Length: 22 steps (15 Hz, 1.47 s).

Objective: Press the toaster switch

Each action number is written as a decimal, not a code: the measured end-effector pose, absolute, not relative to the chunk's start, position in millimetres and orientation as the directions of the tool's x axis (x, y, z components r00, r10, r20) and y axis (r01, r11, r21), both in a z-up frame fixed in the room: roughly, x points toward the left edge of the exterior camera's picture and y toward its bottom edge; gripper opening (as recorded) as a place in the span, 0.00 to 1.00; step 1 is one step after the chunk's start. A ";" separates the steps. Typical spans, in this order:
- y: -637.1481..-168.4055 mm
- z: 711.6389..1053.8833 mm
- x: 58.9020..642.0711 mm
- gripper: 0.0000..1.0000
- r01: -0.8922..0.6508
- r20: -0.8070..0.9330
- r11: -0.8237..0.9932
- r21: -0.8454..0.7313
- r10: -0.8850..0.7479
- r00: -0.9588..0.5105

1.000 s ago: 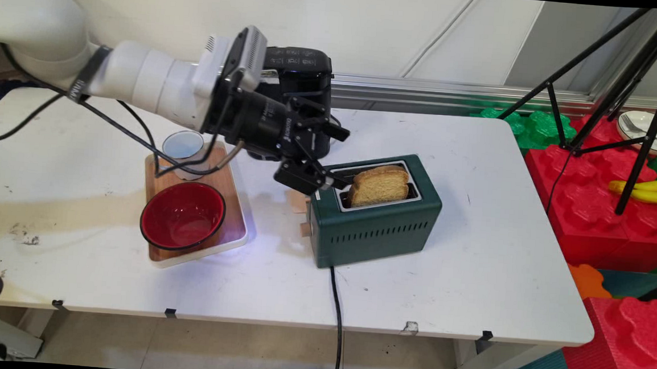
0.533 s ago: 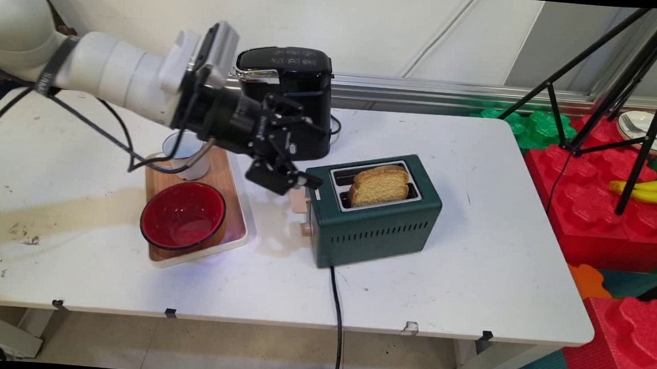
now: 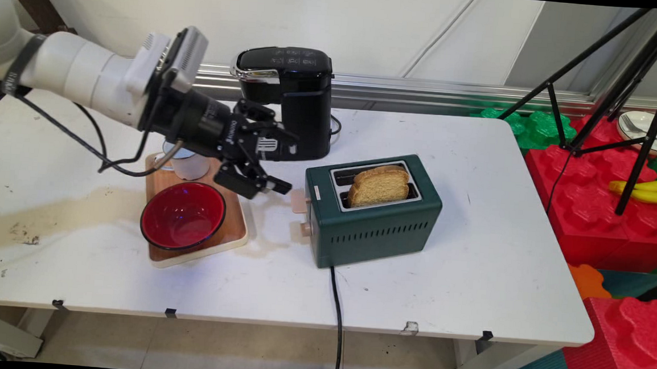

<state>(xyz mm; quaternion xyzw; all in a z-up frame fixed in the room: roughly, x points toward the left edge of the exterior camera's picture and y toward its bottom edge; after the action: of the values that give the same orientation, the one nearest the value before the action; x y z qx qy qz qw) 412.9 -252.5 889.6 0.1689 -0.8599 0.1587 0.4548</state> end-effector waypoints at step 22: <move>-241.9 844.3 445.0 0.00 -0.468 0.830 0.880 -0.083 -0.200 -0.521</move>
<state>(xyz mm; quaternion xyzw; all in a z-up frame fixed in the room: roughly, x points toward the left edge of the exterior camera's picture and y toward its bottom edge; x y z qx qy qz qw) 445.0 -241.9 844.3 0.1944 -0.8593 0.1496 0.4488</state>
